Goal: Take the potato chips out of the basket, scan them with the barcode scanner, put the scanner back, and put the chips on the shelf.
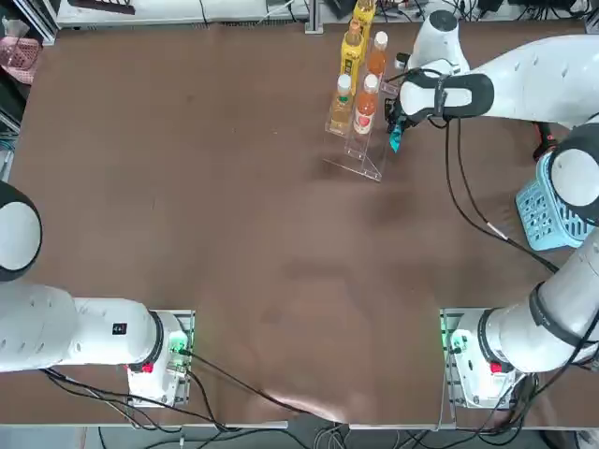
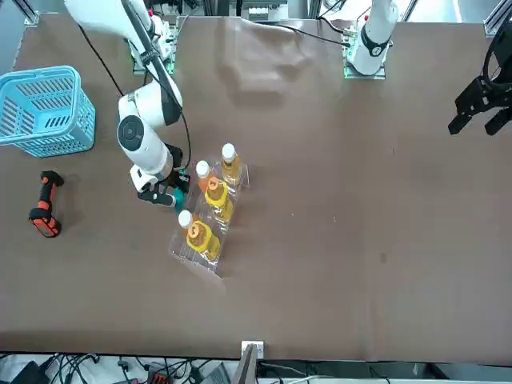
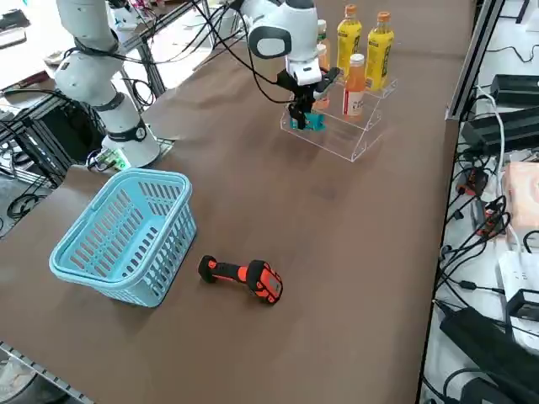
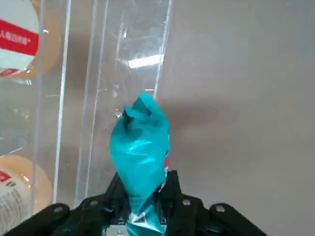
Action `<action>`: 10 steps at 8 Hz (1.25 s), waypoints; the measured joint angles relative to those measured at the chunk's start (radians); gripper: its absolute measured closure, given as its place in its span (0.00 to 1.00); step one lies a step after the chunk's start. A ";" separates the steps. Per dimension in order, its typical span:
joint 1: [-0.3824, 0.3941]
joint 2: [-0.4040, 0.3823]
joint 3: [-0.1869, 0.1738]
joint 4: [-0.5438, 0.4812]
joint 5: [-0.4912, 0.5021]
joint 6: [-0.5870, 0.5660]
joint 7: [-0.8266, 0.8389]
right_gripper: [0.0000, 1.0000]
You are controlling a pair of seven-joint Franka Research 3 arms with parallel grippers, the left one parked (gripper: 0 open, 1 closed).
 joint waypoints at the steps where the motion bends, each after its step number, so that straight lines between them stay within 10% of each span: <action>1: 0.004 0.011 0.000 0.000 0.000 0.015 0.003 0.75; 10: 0.037 0.051 0.000 0.038 0.043 0.048 0.040 0.74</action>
